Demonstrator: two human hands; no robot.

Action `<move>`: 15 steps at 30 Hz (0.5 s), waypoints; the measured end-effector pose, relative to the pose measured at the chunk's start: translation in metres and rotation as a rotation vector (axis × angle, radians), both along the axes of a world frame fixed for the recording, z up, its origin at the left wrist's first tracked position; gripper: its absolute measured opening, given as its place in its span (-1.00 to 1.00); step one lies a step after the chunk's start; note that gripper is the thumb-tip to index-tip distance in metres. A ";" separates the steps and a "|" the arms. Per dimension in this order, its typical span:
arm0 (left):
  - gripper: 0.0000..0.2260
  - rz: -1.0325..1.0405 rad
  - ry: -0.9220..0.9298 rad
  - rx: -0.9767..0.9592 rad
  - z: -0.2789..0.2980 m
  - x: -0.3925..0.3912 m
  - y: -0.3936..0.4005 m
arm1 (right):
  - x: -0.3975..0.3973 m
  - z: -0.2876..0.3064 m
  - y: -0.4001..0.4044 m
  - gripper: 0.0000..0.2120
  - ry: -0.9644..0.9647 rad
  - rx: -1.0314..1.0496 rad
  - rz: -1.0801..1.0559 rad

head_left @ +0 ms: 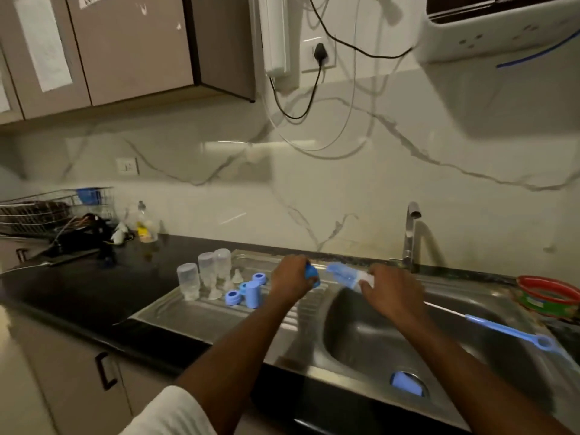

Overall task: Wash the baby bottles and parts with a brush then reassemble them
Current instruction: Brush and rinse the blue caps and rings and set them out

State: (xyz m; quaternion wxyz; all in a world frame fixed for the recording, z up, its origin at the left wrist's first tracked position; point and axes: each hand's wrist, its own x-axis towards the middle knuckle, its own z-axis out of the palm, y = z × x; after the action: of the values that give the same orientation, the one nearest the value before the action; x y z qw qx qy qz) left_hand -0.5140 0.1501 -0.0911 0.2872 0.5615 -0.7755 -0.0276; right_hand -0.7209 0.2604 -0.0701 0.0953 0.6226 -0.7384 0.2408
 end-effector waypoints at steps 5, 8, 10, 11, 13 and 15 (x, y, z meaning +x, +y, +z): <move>-0.60 0.252 -0.170 0.048 0.010 0.056 -0.027 | 0.056 0.010 -0.037 -0.66 -0.060 0.017 0.097; -0.58 0.289 -0.223 0.069 0.006 0.067 -0.041 | 0.075 0.004 -0.055 -0.68 -0.054 0.019 0.105; -0.56 0.313 -0.291 0.094 0.003 0.067 -0.045 | 0.081 -0.002 -0.060 -0.68 -0.060 0.023 0.113; -0.56 0.332 -0.341 0.113 0.000 0.065 -0.048 | 0.083 -0.006 -0.062 -0.68 -0.062 0.028 0.119; -0.57 0.364 -0.432 0.140 -0.004 0.062 -0.049 | 0.081 -0.012 -0.065 -0.68 -0.063 0.034 0.126; -0.58 0.368 -0.438 0.186 -0.009 0.062 -0.052 | 0.074 -0.017 -0.064 -0.68 -0.063 0.047 0.122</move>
State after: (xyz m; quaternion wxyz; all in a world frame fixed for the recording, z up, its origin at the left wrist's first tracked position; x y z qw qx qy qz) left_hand -0.4523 0.0985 -0.1004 0.0606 0.7089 -0.6986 0.0759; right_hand -0.6471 0.1959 -0.0870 0.0426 0.6605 -0.7073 0.2482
